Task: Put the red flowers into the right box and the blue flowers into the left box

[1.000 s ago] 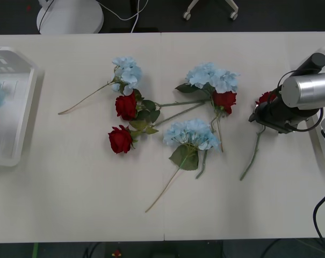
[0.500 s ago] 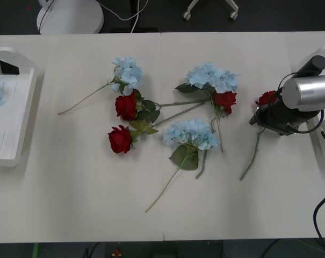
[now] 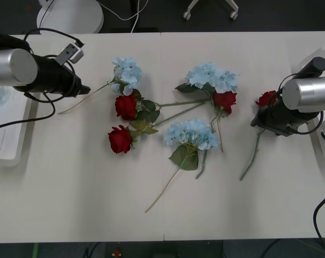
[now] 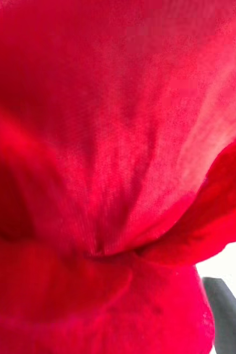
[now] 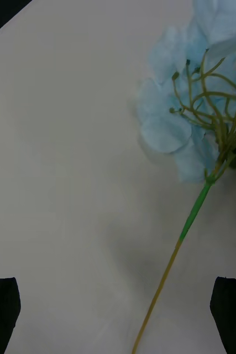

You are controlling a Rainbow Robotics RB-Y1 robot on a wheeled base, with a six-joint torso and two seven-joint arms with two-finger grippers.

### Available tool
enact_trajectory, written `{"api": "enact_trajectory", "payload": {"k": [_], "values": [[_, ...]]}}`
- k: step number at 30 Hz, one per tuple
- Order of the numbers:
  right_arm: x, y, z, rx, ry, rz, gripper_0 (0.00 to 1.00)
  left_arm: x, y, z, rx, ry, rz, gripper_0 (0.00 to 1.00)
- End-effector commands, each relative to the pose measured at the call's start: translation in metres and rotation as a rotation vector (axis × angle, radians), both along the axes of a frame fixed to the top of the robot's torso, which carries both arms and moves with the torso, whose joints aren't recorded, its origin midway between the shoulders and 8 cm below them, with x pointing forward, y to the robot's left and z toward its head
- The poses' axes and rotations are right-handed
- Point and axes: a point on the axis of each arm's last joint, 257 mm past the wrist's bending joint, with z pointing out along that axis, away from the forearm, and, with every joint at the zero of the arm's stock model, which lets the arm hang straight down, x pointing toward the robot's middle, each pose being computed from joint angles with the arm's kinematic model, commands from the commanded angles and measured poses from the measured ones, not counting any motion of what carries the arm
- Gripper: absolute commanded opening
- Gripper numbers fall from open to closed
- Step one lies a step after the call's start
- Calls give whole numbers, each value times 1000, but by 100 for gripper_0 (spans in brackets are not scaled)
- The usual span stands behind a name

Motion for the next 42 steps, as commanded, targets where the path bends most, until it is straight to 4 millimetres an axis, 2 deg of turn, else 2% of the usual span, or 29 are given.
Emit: {"api": "enact_trajectory", "payload": {"k": [1, 2, 4, 6, 7, 9, 13, 16, 17, 18, 20, 21, 22, 25, 27, 31, 36, 39, 42], "values": [[20, 25, 16, 19, -49, 61, 57, 32, -68, 24, -35, -56, -37, 100], [19, 25, 15, 21, -47, 63, 54, 34, -76, 22, -36, -55, -43, 100], [20, 28, 15, 27, -51, 65, 39, 37, -88, 15, -39, -43, -47, 100], [20, 28, 15, 32, -51, 63, 19, 37, -97, 9, -29, -31, -54, 100], [20, 29, 15, 35, -51, 63, 4, 36, -103, 7, -12, -30, -64, 100], [21, 29, 16, 40, -53, 62, 0, 36, -107, 2, 13, -28, -68, 91], [22, 30, 20, 66, -58, 50, 0, 32, -111, -11, 37, -9, -76, 91], [24, 32, 31, 103, -61, 42, 0, 30, -108, -18, 54, 2, -75, 88], [26, 34, 42, 125, -56, 42, 0, 29, -105, -21, 62, 8, -73, 68], [27, 33, 51, 140, -57, 42, 0, 28, -105, -25, 65, 13, -72, 55], [30, 33, 73, 180, -57, 49, 0, 27, -101, -29, 70, 18, -67, 16], [32, 31, 87, 192, -64, 57, 0, 27, -98, -31, 71, 20, -62, 0], [34, 30, 94, 188, -70, 71, 0, 26, -98, -32, 75, 21, -62, 0], [45, 18, 133, 146, -128, 151, 0, 27, -94, -34, 69, 19, -52, 0], [54, 3, 165, 89, -184, 207, 0, 29, -91, -29, 56, 10, -43, 0], [66, -40, 207, -124, -240, 314, 0, 34, -85, -14, 17, -12, -22, 0], [70, -119, 244, -487, -230, 431, 0, 44, -70, 22, -109, -48, 29, 0], [71, -173, 271, -801, -166, 536, 0, 48, -46, 67, -206, -85, 64, 0], [67, -210, 289, -996, -82, 567, 0, 46, -9, 117, -319, -112, 110, 0]]}}
